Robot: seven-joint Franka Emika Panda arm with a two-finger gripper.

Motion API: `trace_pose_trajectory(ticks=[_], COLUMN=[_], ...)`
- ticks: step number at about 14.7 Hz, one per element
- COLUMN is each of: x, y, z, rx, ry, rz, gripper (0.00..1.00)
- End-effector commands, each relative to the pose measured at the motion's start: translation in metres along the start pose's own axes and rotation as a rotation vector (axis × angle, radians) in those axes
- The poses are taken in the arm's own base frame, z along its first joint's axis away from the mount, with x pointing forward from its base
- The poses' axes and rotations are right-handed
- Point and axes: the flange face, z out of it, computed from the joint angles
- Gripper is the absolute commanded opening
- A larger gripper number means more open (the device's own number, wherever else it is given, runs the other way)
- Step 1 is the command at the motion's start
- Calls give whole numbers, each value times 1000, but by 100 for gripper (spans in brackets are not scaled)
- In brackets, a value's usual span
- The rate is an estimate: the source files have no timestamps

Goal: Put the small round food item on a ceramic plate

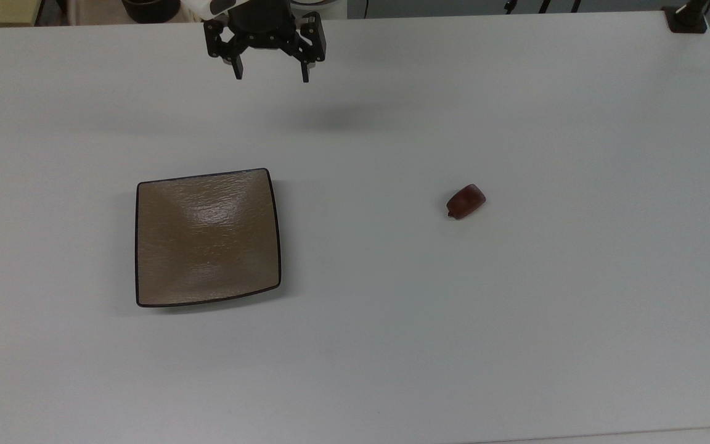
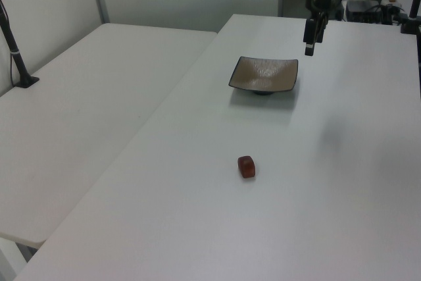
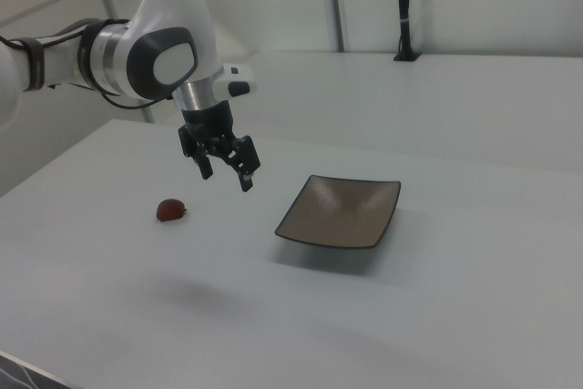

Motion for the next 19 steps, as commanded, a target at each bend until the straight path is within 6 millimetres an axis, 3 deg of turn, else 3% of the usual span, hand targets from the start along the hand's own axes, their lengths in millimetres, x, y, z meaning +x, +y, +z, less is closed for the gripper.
trace_pose_trajectory(ticks=[1,16,19], x=[-4,-2,0], y=[-1,-3,-21], z=[-2,1,7], rx=[-9,6,22], ry=[-8,-8,-21], rz=[-18,-8,43], gripper=[100,100,100])
